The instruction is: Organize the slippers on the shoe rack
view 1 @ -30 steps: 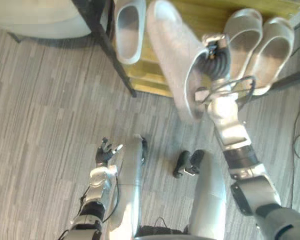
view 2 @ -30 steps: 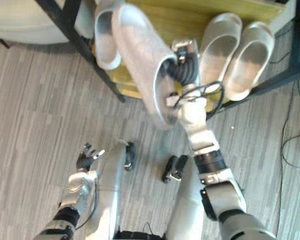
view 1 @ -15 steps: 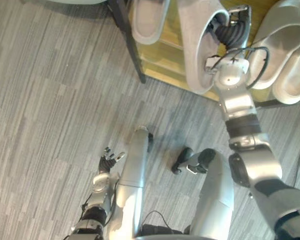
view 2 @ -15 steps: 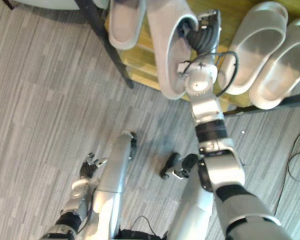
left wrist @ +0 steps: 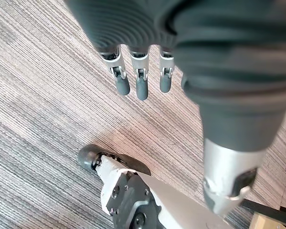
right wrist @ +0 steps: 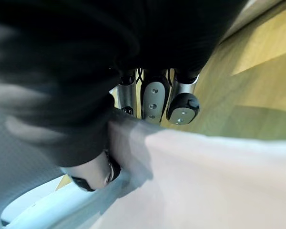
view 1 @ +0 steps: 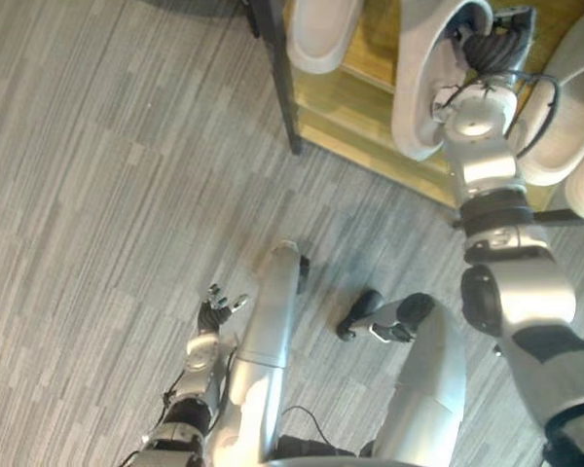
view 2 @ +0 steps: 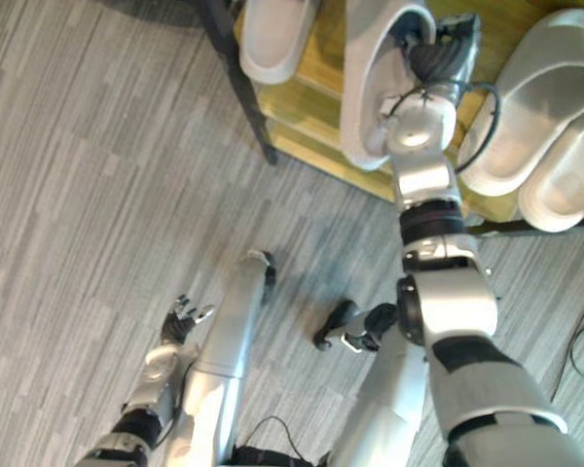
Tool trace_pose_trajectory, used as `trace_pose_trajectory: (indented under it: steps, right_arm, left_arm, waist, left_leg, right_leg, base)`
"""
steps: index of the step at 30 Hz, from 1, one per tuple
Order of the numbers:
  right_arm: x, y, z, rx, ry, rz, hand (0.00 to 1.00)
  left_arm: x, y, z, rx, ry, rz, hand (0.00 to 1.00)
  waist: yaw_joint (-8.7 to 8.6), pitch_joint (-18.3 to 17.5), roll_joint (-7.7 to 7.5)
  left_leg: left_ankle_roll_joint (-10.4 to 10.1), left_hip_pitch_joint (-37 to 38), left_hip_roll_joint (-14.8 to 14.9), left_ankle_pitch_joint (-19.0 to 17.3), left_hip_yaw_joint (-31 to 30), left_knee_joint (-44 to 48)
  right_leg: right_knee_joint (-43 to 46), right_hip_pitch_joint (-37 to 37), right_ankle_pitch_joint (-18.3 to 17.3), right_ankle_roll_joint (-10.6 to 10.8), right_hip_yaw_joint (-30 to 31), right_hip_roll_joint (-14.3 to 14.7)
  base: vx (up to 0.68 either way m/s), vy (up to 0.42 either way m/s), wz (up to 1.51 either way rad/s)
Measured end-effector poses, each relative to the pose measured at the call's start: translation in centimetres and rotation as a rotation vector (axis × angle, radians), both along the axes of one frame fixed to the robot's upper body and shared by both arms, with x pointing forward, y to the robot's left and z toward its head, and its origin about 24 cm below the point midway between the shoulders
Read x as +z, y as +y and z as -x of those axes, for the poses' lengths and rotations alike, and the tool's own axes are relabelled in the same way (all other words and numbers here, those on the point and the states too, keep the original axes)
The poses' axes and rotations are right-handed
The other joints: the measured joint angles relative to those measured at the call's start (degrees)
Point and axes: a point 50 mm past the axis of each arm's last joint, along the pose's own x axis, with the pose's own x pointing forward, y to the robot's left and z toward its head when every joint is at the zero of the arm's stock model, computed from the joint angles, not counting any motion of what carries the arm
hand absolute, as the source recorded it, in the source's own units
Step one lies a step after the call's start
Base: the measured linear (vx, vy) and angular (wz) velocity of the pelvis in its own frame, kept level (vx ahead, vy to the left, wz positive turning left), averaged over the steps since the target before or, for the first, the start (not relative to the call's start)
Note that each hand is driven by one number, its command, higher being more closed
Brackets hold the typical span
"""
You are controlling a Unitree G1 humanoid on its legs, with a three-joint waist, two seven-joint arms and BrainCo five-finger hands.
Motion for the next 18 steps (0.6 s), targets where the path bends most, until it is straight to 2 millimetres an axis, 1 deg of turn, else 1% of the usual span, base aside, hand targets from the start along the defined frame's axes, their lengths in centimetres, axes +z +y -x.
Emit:
trace_pose_trajectory:
  steps: [3,8,9,13,15,18]
  right_arm:
    - [0.3,-0.5,0.2,-0.032,-0.017,-0.027,0.00]
    - [1.3,-0.9,0.5,-0.051,-0.045,-0.053,0.00]
    - [1.4,-1.1,0.5,-0.052,-0.049,-0.064,0.00]
    - [1.4,-1.3,0.6,-0.039,-0.069,-0.132,0.00]
    - [1.6,-1.7,0.8,-0.034,-0.090,-0.184,0.00]
    - [1.6,-2.0,0.9,-0.036,-0.105,-0.218,0.00]
  left_arm:
    - [0.0,0.0,0.0,0.002,0.000,0.004,0.00]
    - [0.0,-0.1,0.0,0.001,0.002,0.004,0.00]
    - [0.0,-0.1,-0.1,0.001,0.001,0.005,0.00]
    - [0.0,-0.2,-0.1,0.001,0.000,0.006,0.00]
    - [0.0,-0.2,-0.1,0.001,0.000,0.006,0.00]
    - [-0.1,-0.1,0.0,0.002,0.005,0.006,0.00]
  waist:
    - [0.03,-0.06,0.08]
    - [0.13,-0.09,0.12]
    - [0.21,-0.09,0.12]
    - [0.36,-0.36,0.12]
    - [0.43,-0.37,0.13]
    - [0.41,-0.49,0.32]
  left_leg:
    - [-0.13,0.03,-0.18,0.18,0.07,-0.33]
    - [0.00,0.13,-0.22,0.29,0.12,-1.07]
    - [0.12,0.21,-0.25,0.47,0.19,-1.51]
    - [-0.59,0.30,-0.22,1.08,0.10,-2.27]
    - [-0.67,0.33,-0.14,1.18,0.03,-2.43]
    - [-0.67,0.37,0.01,1.18,0.06,-2.46]
  right_leg:
    - [-0.07,0.00,0.03,-0.20,-0.07,-0.23]
    - [-0.40,-0.01,-0.02,-0.28,-0.19,-0.32]
    - [-0.61,-0.01,0.00,-0.32,-0.23,-0.36]
    - [-0.99,-0.01,0.04,-0.40,-0.53,-0.37]
    - [-1.12,0.01,0.04,-0.40,-0.66,-0.30]
    - [-1.18,0.02,0.04,-0.40,-0.68,-0.23]
  base:
    - [0.00,0.007,0.04]
    - [-0.01,0.004,0.02]
    - [-0.02,0.003,0.06]
    - [-0.01,0.000,0.02]
    - [0.00,0.000,0.00]
    - [-0.02,0.021,-0.01]
